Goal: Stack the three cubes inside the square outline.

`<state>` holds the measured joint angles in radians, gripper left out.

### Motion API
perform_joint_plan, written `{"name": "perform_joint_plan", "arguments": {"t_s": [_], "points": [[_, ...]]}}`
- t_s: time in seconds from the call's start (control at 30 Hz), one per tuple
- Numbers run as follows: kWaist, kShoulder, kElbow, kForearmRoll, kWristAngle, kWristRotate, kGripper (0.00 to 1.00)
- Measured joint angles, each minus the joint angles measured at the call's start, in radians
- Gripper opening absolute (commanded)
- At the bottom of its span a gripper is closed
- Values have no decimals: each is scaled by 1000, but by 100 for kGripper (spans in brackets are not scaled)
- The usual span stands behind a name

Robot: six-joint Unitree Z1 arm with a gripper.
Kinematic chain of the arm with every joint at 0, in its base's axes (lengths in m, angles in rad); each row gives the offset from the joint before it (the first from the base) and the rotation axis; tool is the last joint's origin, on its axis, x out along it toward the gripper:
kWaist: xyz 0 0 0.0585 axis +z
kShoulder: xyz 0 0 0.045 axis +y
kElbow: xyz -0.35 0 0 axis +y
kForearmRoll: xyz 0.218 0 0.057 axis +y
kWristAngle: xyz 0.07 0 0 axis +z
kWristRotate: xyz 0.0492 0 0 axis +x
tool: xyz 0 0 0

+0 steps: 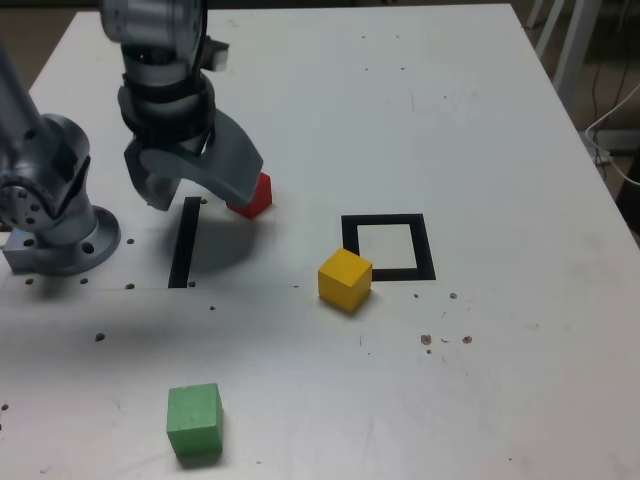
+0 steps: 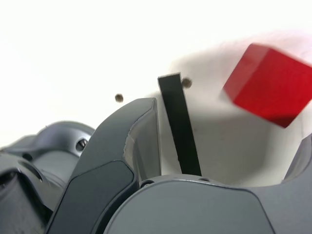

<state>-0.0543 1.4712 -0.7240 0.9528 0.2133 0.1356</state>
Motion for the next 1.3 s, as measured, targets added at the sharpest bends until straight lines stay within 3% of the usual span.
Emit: {"name": "perform_joint_plan", "arguments": {"t_s": [0.6,0.93,1.3], "points": [[59,46,-94,55,22,311,97],[81,84,-134,65,25,412,97],[122,190,-195,62,30,464,93]]}}
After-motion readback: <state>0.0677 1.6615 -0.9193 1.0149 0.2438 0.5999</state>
